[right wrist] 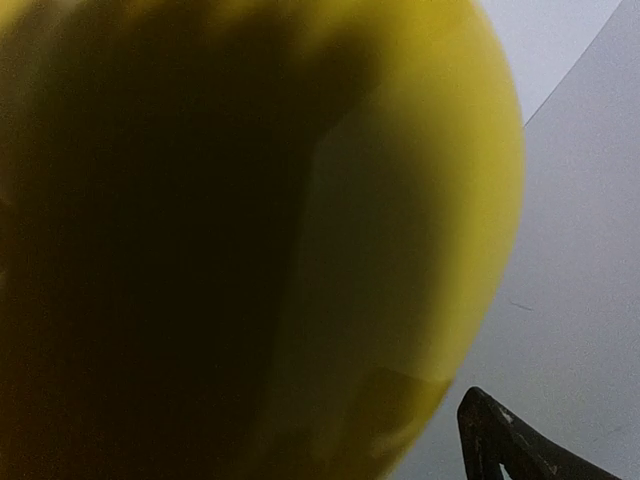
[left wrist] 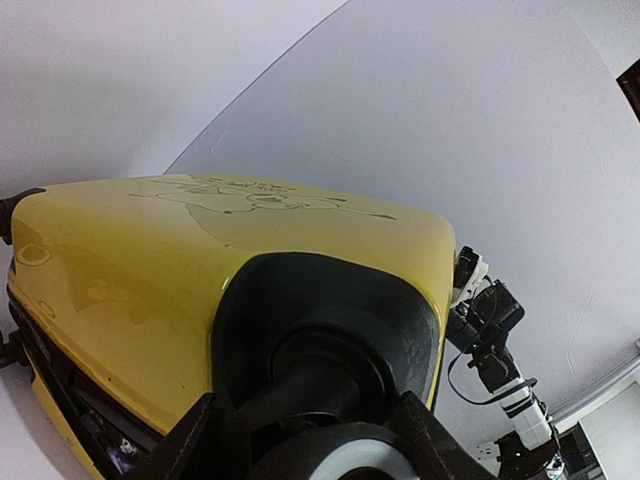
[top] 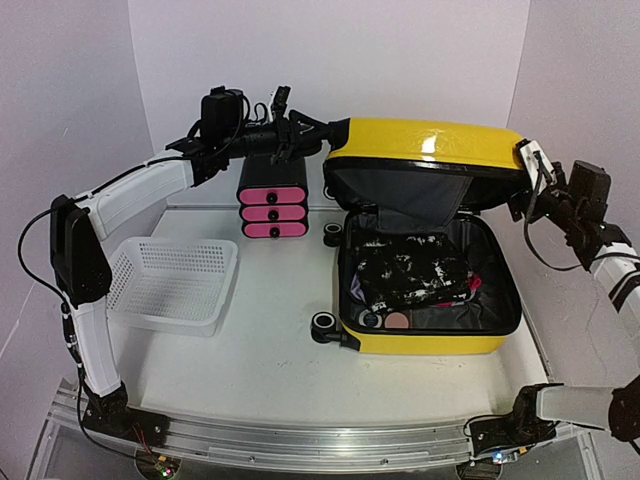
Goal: Open, take out, and arrange the luggage
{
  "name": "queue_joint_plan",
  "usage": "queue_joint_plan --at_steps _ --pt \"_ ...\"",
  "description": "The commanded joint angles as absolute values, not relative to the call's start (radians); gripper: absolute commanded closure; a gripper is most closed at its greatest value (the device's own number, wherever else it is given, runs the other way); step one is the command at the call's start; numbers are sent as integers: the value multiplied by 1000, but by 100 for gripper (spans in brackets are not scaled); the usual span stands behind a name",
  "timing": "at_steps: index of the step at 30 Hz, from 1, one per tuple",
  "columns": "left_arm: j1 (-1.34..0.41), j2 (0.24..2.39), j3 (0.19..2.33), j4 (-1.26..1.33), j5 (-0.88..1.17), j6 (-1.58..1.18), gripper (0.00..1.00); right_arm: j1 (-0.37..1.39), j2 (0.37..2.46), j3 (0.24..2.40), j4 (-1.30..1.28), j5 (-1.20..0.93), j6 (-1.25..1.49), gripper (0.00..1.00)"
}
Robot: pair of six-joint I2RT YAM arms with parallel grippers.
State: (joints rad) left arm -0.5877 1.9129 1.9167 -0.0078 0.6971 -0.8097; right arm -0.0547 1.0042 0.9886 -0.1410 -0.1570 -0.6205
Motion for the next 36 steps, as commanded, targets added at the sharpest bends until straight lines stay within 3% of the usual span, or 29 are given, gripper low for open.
queue_joint_plan --at_steps 1,4,11,13,16,19,26,32,36 --pt "-559 1879 2028 141 627 -819 89 -65 1077 1037 62 -197 -476 12" --pt "-558 1885 2033 142 623 -823 88 -67 1120 1052 112 -285 -424 31" --pt "-558 1894 2045 141 616 -838 89 -67 1210 1088 237 -273 -285 58" --pt "-558 1894 2046 140 614 -842 86 -67 1228 1108 254 -278 -270 71" --pt "-558 1889 2037 140 598 -844 78 -67 1249 1136 262 -263 -247 100" --pt "-558 1880 2021 140 576 -836 64 -67 1261 1161 263 -199 -184 100" --pt "-557 1755 1895 140 470 -643 8 -67 1319 1293 132 -2 -32 100" --pt "-549 1478 1577 105 246 -310 4 -67 1414 1426 46 144 -9 100" --pt "-551 1372 1398 40 192 -290 5 -67 1514 1570 -27 229 22 100"
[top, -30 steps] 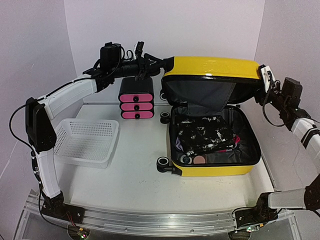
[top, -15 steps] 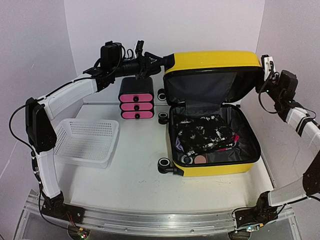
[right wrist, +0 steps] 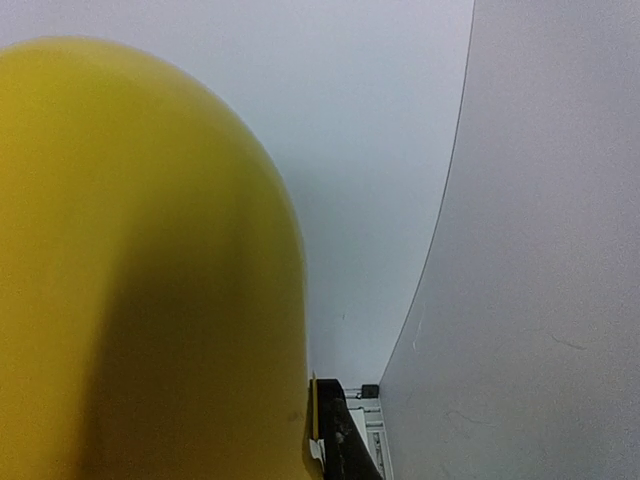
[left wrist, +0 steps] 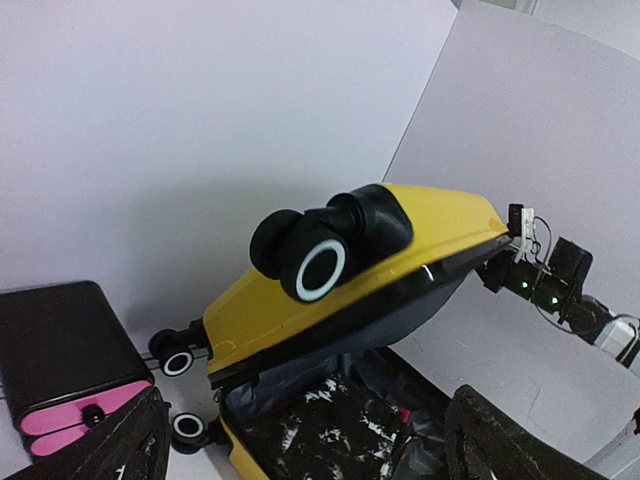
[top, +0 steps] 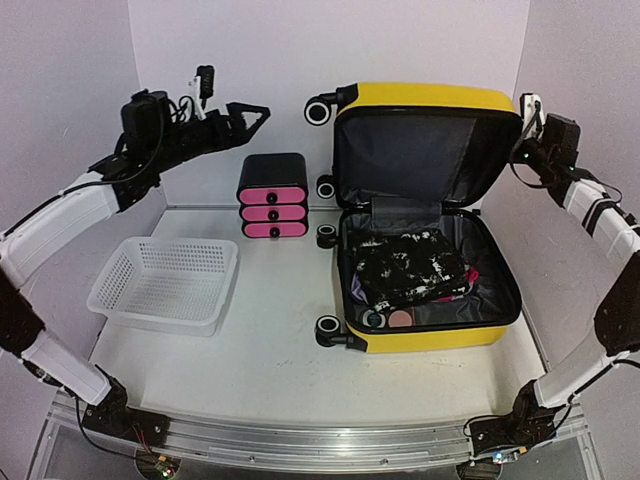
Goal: Open, take out, and arrange the luggage
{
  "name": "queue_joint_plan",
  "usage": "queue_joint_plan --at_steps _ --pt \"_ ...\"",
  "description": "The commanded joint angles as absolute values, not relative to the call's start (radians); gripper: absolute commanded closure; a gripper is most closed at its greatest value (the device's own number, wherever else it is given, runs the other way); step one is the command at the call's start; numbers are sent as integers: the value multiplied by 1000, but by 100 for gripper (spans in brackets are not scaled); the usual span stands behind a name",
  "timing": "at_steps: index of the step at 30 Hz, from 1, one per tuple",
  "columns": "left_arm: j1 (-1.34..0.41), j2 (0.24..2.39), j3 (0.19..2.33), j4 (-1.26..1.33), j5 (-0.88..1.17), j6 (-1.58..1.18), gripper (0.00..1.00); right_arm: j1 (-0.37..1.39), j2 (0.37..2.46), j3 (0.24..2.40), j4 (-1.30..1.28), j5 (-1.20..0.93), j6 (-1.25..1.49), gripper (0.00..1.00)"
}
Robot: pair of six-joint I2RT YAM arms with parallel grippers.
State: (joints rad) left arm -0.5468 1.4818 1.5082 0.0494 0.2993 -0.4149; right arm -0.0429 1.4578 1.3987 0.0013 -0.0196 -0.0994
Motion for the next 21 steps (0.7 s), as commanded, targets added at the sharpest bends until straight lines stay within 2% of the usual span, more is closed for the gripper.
queue_joint_plan --at_steps 1,4,9,13,21 --pt "-556 1371 1368 30 228 -318 6 -67 1548 1612 -53 240 26 100" --pt "-617 1414 1305 7 328 -392 10 -67 1649 1710 -78 282 10 100" --pt "-779 1542 1281 -46 265 -409 12 -87 1818 1896 -107 265 9 100" --pt "-810 1605 1306 -97 278 -415 14 -107 1945 2040 -114 233 -38 100" --pt "-794 1600 1441 -581 49 -269 15 -160 2211 2401 -160 139 -27 100"
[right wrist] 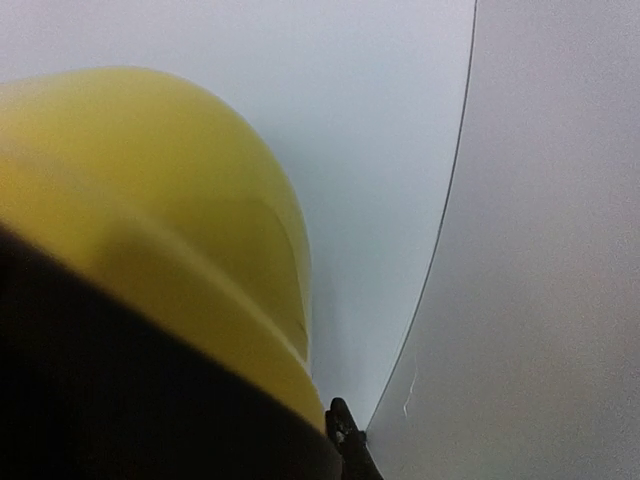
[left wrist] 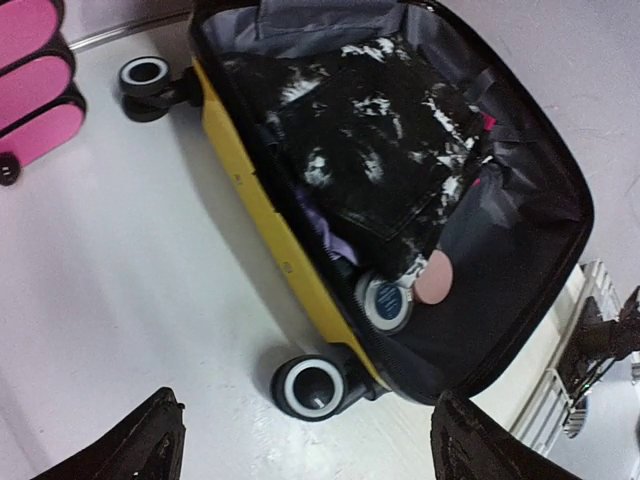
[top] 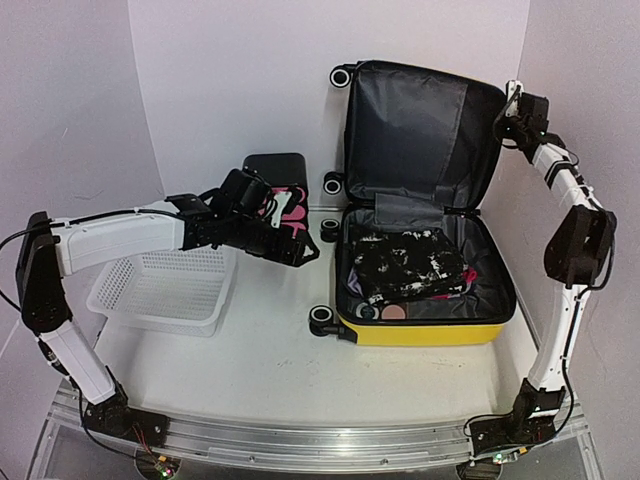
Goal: Open, take out, and arrange the luggage
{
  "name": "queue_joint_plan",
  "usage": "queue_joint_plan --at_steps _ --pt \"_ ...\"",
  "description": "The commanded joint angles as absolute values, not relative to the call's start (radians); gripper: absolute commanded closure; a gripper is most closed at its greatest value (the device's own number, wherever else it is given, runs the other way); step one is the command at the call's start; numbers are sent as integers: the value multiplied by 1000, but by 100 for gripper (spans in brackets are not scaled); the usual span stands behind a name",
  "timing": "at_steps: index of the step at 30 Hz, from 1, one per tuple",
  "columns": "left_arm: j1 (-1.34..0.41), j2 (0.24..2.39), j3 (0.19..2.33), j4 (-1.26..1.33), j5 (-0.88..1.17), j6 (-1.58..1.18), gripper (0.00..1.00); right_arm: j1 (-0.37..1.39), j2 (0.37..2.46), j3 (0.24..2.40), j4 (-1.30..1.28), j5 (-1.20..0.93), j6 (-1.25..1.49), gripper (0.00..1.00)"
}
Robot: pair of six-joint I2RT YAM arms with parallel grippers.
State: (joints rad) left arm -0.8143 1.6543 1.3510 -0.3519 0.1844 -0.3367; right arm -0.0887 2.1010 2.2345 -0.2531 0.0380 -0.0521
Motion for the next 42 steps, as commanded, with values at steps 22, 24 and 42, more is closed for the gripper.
queue_joint_plan --at_steps 22,24,42 --pt "-637 1393 1068 -608 -150 -572 1 -148 2331 2423 39 -134 -38 27" --pt "-637 1426 1069 -606 -141 -581 1 -145 2283 2372 18 -108 -48 12" --pt "-735 1613 1051 -362 148 -682 16 100 1438 1388 -240 -72 112 2"
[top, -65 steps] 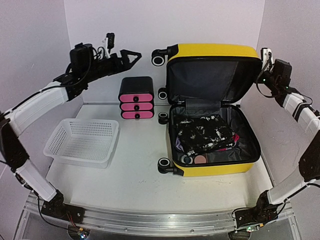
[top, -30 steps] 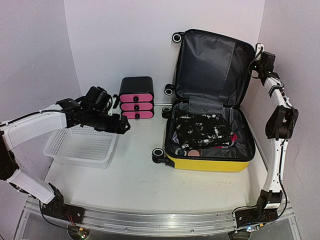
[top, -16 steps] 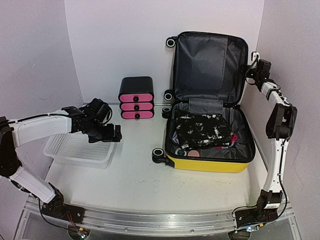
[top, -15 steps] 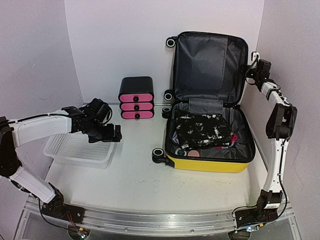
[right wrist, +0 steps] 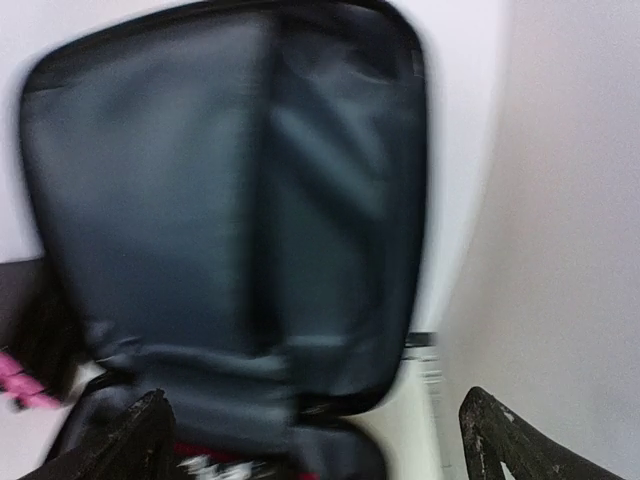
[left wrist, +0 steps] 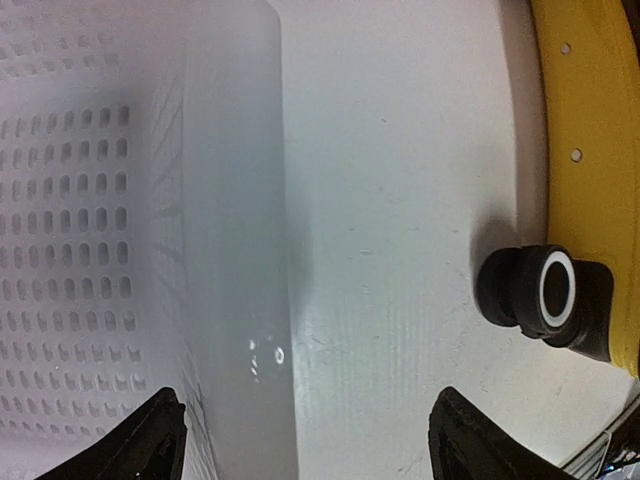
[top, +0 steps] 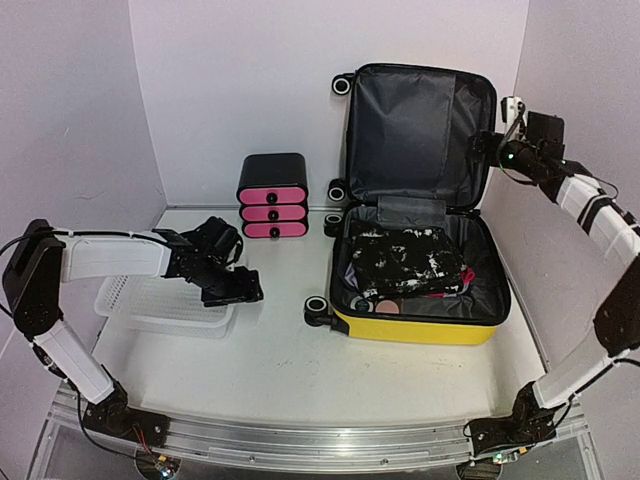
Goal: Open, take out, and arrange the luggage
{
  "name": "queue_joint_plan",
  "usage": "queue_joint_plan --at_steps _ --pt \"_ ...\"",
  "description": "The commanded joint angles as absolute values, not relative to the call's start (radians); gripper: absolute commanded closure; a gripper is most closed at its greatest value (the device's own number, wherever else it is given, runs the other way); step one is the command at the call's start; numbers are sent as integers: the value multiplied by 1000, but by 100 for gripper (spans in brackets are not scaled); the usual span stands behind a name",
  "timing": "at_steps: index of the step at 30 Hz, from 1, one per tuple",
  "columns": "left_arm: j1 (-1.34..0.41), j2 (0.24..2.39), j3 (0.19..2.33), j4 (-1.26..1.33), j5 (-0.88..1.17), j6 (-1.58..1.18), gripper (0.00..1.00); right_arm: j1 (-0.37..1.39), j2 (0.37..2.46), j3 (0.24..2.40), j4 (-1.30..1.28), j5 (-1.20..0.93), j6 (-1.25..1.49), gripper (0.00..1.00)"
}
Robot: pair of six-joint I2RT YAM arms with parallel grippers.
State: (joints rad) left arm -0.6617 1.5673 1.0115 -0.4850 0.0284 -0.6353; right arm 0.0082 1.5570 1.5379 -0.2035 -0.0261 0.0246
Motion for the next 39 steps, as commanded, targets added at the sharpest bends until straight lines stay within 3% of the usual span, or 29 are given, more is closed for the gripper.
queue_joint_plan --at_steps 1,8,14,18,26,30,39 --pt "-763 1628 1066 -345 152 -691 16 103 1401 1338 -254 -95 157 2" --pt "-856 1709 1115 -222 208 -743 15 103 1162 1099 -423 -107 264 2" --pt "-876 1584 1083 -222 141 -651 12 103 1107 1012 -490 -234 283 2" --pt "-876 1458 1078 -222 79 -557 12 143 1208 1067 -579 -327 234 2" --pt "-876 1347 1109 -229 -41 -516 6 464 1452 1240 -650 -76 76 2" --pt "-874 1249 1031 -219 -205 -646 1 568 1633 1345 -725 22 -9 14" --pt "-866 1118 961 -219 -254 -624 0 718 1888 1507 -771 175 -78 21"
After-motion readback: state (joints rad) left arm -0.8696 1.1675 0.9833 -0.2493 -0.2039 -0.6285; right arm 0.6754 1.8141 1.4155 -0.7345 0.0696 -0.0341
